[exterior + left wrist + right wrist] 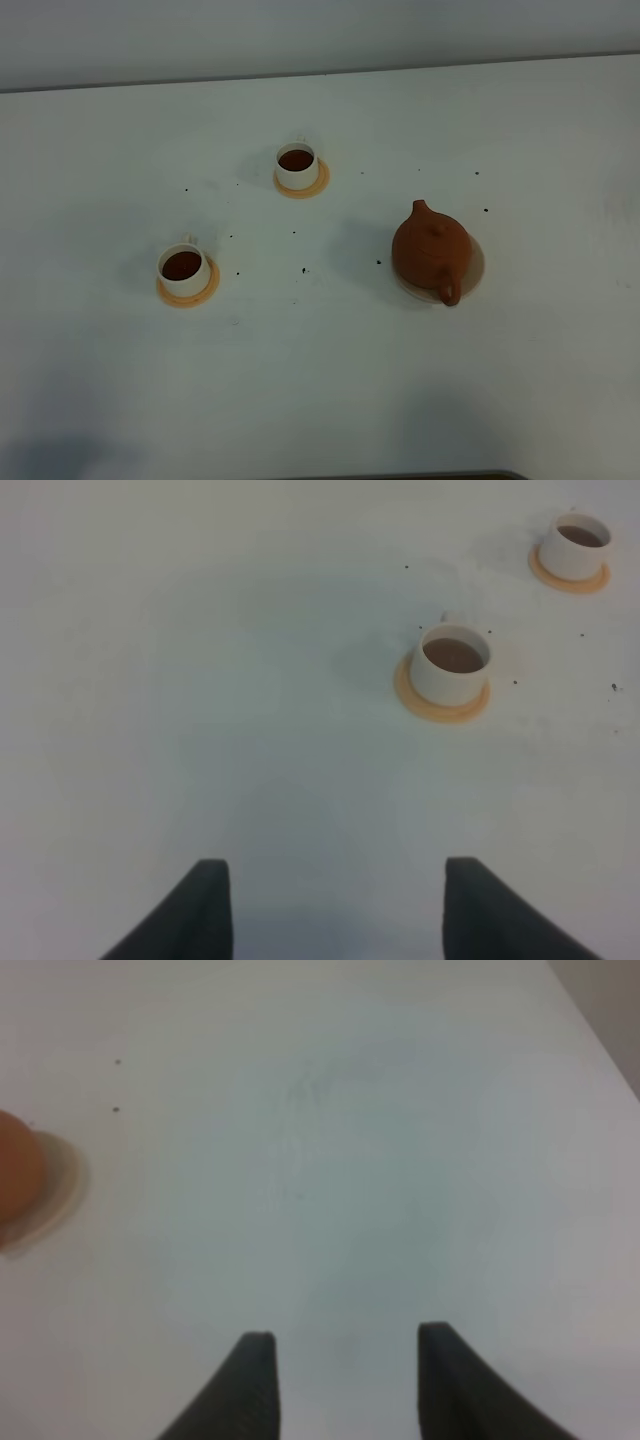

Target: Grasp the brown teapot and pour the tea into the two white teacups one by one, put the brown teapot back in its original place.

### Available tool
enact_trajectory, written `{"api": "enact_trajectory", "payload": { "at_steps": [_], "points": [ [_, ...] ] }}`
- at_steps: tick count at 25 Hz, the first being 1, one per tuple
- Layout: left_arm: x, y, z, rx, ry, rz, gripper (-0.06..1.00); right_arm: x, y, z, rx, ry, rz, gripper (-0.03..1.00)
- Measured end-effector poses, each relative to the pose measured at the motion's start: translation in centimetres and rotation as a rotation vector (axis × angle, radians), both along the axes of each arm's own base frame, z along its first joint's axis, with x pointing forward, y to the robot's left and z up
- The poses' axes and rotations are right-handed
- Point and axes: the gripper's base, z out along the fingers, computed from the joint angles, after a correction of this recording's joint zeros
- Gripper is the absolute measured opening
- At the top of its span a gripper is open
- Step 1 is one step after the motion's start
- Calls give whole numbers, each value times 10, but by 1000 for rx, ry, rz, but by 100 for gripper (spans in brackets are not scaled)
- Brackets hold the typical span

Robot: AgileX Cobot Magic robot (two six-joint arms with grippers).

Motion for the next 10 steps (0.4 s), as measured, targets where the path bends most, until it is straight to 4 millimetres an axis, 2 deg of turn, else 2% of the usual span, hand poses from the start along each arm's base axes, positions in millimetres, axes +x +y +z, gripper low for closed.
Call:
{"api": "enact_trajectory", "payload": {
  "at_steps": [10],
  "points": [
    [0,0,0,0,0,0,47,0,0,0,1,0,0,32]
  ]
}}
